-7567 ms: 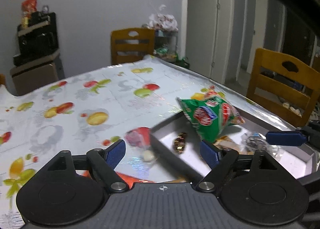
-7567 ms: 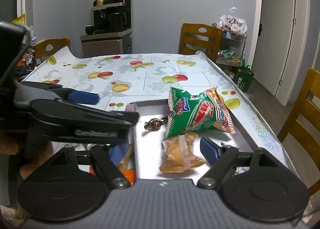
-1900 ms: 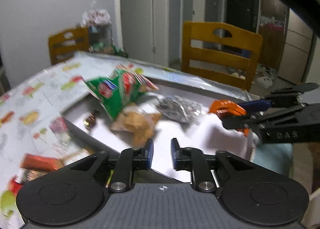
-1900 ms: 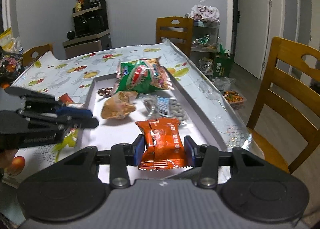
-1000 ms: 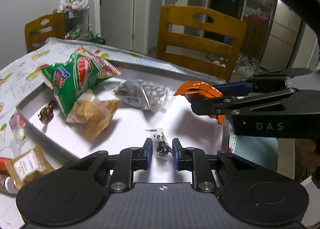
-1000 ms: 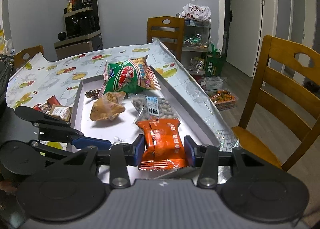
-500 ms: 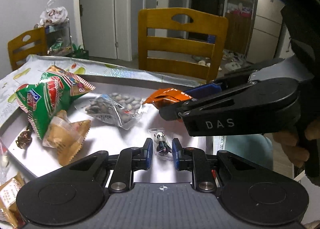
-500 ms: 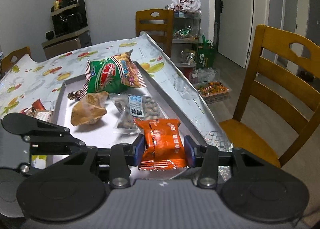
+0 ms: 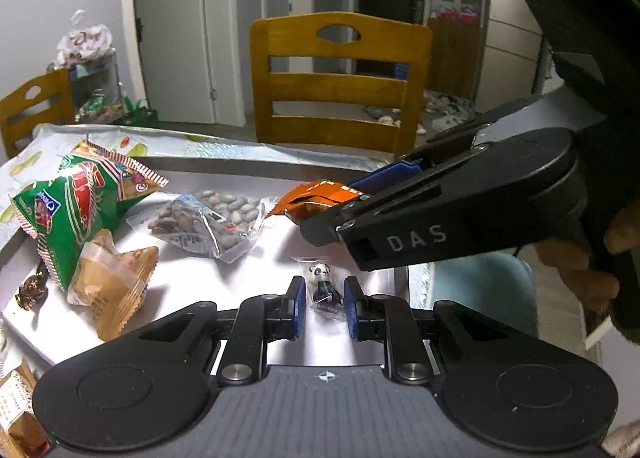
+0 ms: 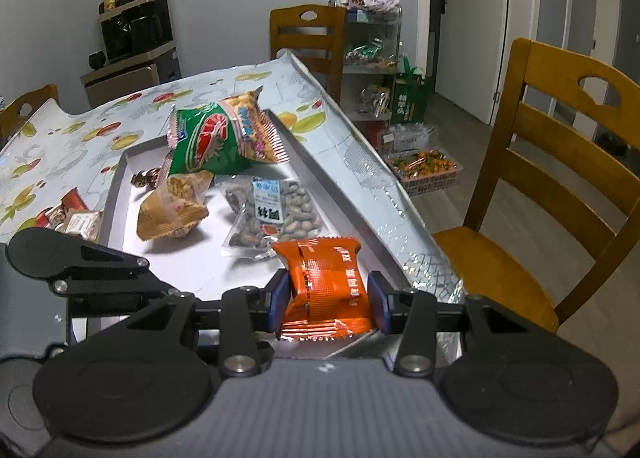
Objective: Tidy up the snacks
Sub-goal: 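Carry the orange packet with the right tool while the left tool carries the candy over the box, then open the left tool to drop the candy while the right tool drops the orange packet into the box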
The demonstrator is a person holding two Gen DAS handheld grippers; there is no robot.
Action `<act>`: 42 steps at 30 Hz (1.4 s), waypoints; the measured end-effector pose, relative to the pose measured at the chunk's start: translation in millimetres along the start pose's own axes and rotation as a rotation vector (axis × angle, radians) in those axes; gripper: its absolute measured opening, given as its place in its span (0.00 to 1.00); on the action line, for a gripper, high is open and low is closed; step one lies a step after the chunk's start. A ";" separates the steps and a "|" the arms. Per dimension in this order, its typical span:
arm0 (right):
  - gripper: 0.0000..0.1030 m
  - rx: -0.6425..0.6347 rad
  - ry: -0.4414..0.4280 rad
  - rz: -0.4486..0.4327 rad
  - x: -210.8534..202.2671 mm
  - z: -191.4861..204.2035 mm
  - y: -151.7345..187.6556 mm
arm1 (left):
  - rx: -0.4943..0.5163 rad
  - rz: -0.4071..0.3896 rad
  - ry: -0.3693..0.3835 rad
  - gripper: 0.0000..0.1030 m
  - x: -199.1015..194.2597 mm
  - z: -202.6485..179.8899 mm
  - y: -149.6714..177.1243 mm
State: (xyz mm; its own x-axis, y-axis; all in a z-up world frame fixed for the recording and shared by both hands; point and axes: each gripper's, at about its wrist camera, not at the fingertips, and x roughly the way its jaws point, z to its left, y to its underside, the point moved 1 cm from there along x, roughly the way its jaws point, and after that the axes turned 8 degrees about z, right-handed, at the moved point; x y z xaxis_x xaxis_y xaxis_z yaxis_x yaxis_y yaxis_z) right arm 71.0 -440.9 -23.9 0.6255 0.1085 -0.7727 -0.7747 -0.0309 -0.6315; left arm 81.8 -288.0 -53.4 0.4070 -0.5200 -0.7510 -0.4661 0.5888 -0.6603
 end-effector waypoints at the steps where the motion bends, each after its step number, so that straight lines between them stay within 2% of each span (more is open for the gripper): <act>1: 0.41 0.000 -0.006 0.009 -0.8 0.3 1.0 | 0.009 0.002 0.007 0.22 -1.3 0.2 1.1; 5: 0.41 0.007 -0.034 0.030 -6.5 2.6 4.2 | 0.045 0.009 0.025 0.22 -7.3 1.1 7.1; 11: 0.41 -0.011 -0.015 0.000 -18.3 6.6 6.6 | 0.058 0.025 0.003 0.22 -9.1 0.1 4.6; 17: 0.41 -0.035 0.019 -0.017 -16.6 10.5 3.7 | 0.009 -0.002 -0.039 0.22 -2.9 0.0 -4.4; 25: 0.41 -0.062 0.063 -0.010 -10.3 14.8 1.1 | 0.006 0.002 -0.019 0.23 1.3 -4.2 -3.8; 32: 0.41 -0.055 0.071 -0.005 -10.0 14.5 3.2 | -0.008 0.000 -0.018 0.35 -3.5 -0.3 0.4; 36: 0.41 -0.057 0.080 -0.002 -8.3 16.8 3.3 | -0.036 -0.016 -0.021 0.52 -9.9 2.0 3.1; 42: 0.41 -0.070 0.125 0.007 -2.7 22.3 2.4 | -0.017 -0.037 -0.038 0.60 -19.1 -2.1 6.7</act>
State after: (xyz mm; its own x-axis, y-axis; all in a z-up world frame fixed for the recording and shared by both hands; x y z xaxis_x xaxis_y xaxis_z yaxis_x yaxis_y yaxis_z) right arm 65.5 -419.1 -21.9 0.6303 -0.0168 -0.7762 -0.7734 -0.1010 -0.6258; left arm 69.3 -275.4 -43.5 0.4538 -0.5172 -0.7256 -0.4631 0.5589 -0.6879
